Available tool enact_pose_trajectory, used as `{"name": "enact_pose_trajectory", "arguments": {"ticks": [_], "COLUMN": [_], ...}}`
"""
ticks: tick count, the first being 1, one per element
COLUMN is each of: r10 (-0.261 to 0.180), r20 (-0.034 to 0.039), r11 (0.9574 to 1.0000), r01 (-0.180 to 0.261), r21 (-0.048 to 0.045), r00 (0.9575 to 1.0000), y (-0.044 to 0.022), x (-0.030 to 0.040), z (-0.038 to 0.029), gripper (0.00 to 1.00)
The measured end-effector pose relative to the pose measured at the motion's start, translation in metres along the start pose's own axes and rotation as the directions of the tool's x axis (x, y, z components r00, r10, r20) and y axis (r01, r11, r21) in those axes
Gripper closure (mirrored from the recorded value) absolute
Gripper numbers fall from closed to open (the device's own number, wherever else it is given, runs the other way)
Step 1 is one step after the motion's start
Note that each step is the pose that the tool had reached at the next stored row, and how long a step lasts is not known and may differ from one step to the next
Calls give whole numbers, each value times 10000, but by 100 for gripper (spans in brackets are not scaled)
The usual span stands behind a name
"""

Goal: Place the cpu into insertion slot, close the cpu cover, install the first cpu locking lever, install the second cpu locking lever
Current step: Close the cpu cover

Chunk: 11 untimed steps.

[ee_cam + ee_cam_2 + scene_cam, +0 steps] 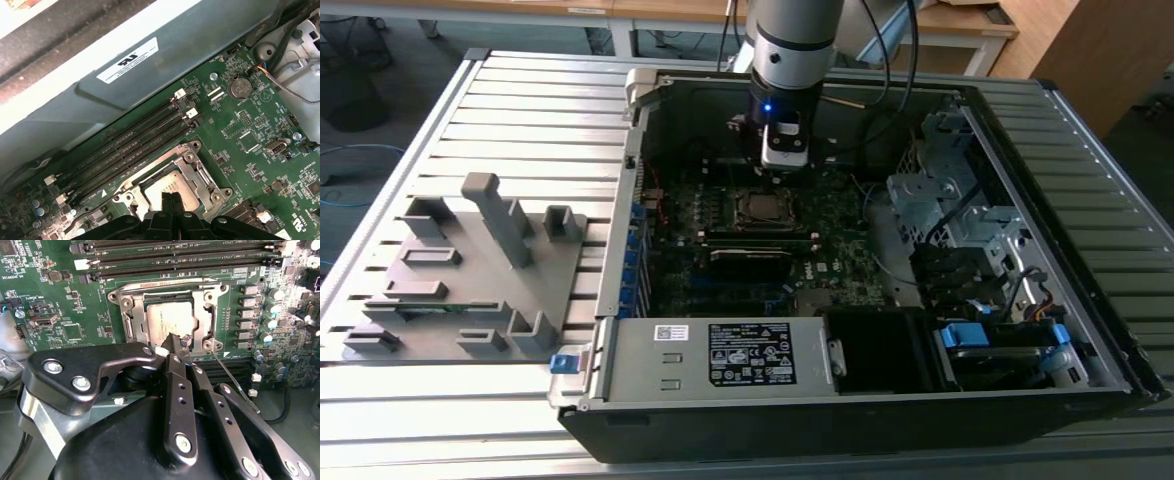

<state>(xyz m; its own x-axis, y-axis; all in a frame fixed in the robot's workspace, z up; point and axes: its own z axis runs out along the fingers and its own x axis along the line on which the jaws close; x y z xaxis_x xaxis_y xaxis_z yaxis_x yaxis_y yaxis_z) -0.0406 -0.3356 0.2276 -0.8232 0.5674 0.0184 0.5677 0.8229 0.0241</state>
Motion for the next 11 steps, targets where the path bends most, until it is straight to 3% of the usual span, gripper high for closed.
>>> {"name": "enact_pose_trajectory", "arguments": {"ticks": [11], "r10": [-409], "r20": [-10], "r11": [9992], "r01": [409], "r21": [7], "r00": [9992], "y": [0], "x": [0], "z": [0], "gripper": [90]}}
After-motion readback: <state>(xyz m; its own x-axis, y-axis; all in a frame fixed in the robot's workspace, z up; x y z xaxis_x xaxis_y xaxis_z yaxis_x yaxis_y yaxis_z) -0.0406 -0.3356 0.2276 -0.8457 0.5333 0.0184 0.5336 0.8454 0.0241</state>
